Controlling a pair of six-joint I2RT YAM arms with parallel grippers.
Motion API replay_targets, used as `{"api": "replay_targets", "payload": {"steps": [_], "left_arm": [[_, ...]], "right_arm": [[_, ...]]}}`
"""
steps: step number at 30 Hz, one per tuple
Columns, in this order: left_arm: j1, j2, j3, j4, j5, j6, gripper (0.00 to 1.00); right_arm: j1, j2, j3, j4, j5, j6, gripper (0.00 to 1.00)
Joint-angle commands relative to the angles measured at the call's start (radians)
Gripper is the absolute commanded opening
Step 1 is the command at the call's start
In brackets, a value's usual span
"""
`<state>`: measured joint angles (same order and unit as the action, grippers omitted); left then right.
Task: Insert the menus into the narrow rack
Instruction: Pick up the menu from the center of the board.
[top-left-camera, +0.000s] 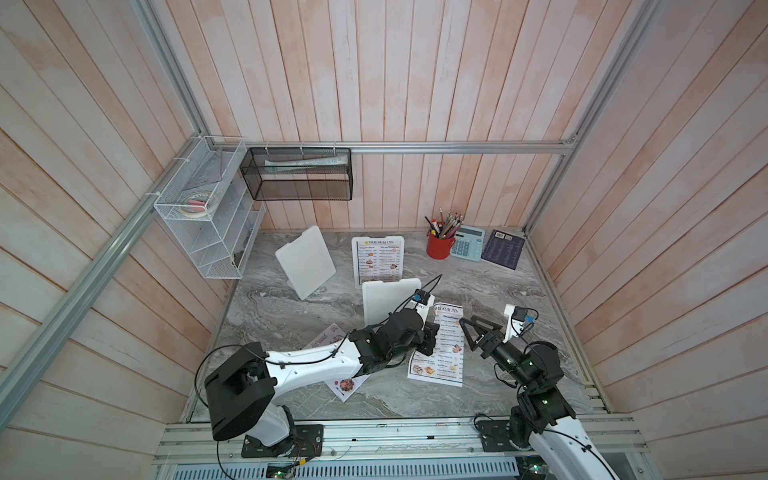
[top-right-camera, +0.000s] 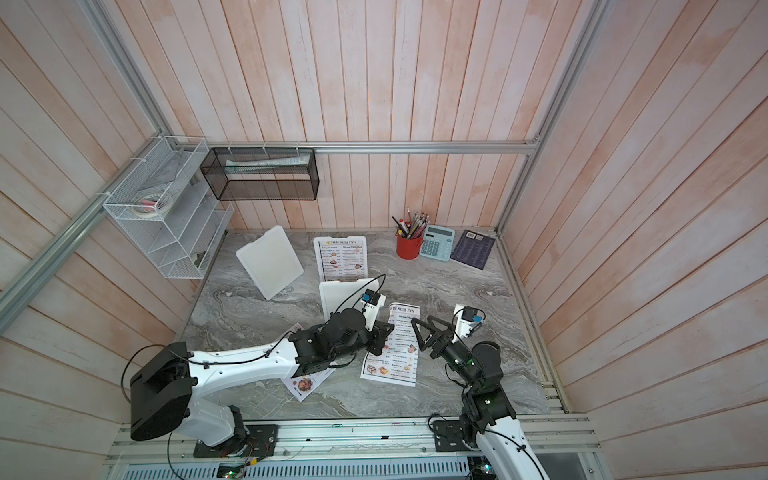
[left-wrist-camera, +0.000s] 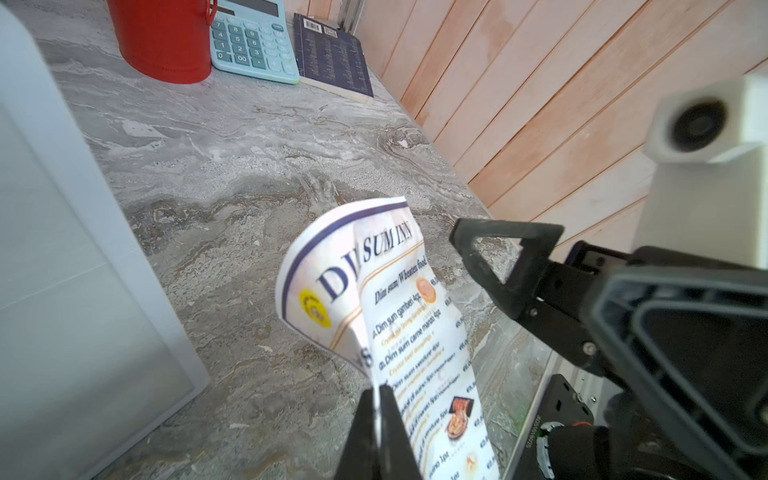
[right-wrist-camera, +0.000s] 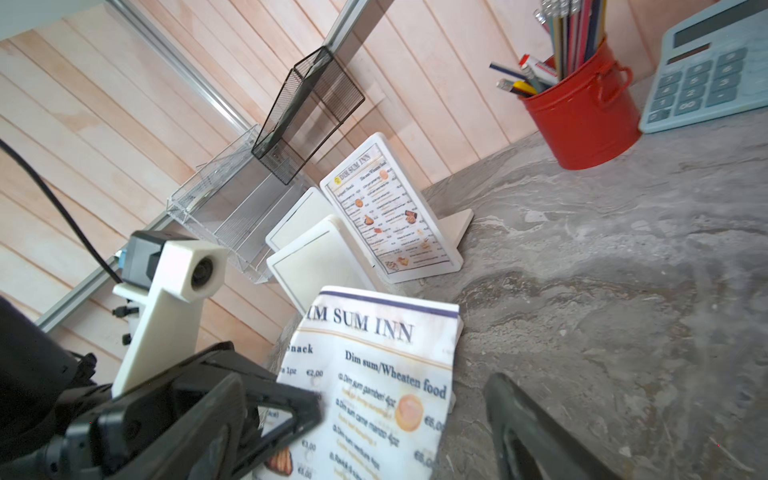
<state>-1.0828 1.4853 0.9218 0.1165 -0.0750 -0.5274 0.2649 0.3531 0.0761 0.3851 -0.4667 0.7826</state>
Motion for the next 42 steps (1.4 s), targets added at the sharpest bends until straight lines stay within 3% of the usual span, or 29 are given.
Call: {"api": "replay_targets", "payload": {"steps": [1, 6, 10, 16, 22, 33, 35, 37, 40, 42], "left_arm": [[0.000, -0.070, -0.040, 0.035, 0.006, 0.041, 0.05], [0.000, -0.149, -0.082, 0.058, 0.009, 0.065, 0.05], [0.000, -0.183, -0.095, 0.067, 0.009, 0.079, 0.05], [0.000, -0.207, -0.085, 0.028, -0.008, 0.101, 0.05], [0.000, -0.245, -0.123, 0.031, -0.026, 0.107, 0.05], [0.000, -0.247, -0.131, 0.050, -0.008, 0.119, 0.08], [0.000, -0.244, -0.127, 0.048, -0.020, 0.118, 0.13], [0.000, -0.246, -0.129, 0.049, -0.023, 0.123, 0.26], [0.000, -0.266, -0.141, 0.055, -0.039, 0.123, 0.64], [0.000, -0.288, -0.156, 0.056, -0.075, 0.117, 0.83]], "right_arm": [[-0.003, 0.033, -0.016, 0.173, -0.137, 0.019, 0.92], [0.022, 0.191, -0.028, 0.437, -0.261, 0.079, 0.87], [0.105, 0.319, 0.006, 0.557, -0.292, 0.077, 0.78], [0.165, 0.379, 0.048, 0.576, -0.269, 0.053, 0.47], [0.166, 0.380, 0.059, 0.542, -0.214, 0.019, 0.29], [0.178, 0.412, 0.080, 0.585, -0.228, 0.032, 0.12], [0.178, 0.412, 0.090, 0.563, -0.215, 0.021, 0.00], [0.179, 0.410, 0.101, 0.542, -0.205, 0.010, 0.00], [0.178, 0.398, 0.101, 0.532, -0.188, -0.011, 0.00], [0.179, 0.385, 0.108, 0.497, -0.169, -0.033, 0.00]]}}
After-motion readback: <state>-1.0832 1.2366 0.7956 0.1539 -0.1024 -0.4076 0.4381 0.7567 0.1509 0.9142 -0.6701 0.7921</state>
